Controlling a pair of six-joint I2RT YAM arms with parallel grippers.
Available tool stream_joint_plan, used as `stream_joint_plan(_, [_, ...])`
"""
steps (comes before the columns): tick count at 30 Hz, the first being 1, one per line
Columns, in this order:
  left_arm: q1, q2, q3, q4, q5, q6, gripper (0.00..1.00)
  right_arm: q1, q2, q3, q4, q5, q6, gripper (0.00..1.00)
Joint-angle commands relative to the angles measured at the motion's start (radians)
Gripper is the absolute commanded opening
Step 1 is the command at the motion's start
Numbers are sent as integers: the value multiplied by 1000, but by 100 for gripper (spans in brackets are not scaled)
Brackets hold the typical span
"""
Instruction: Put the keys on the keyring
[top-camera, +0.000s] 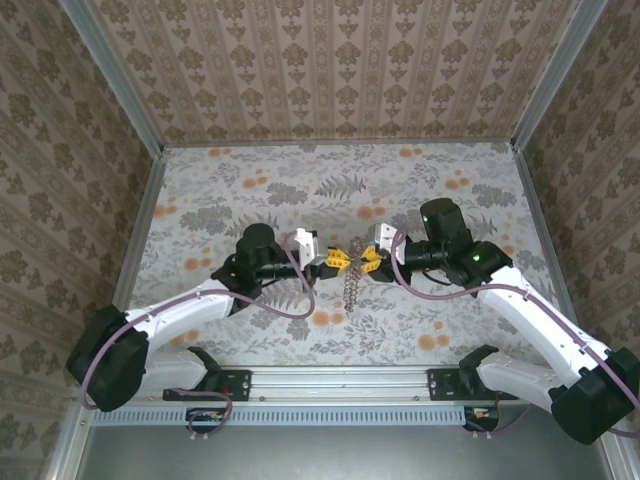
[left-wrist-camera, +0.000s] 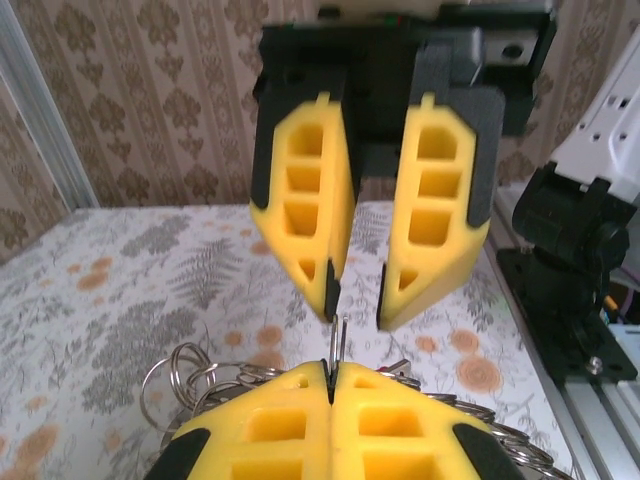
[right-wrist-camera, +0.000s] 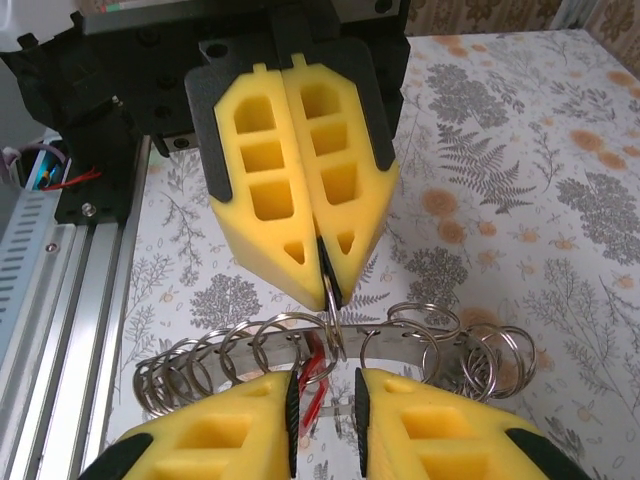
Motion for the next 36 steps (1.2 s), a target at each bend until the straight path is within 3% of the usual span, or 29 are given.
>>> stream_joint_plan(1, [6, -1, -7, 200, 56, -83, 0, -5, -7, -7, 39, -59, 32, 25])
stream_joint_plan(17, [3, 29, -2, 244, 88, -108, 0, -5, -3, 3, 72, -89, 49, 26])
stream_joint_plan(27, [-7, 52, -1, 263, 77, -114, 0, -5, 13, 8, 104, -108, 68, 17])
stream_joint_plan(31, [-12, 63, -1, 277, 61, -123, 0, -5, 27, 16, 85, -99, 57, 0])
stream_joint_plan(33, [-11, 51, 18, 189, 36, -102, 1, -2, 34, 38, 22, -63, 18, 0])
stream_joint_plan(36, [-21, 36, 87, -99, -18, 6, 23, 13, 53, 90, -119, 17, -77, 0])
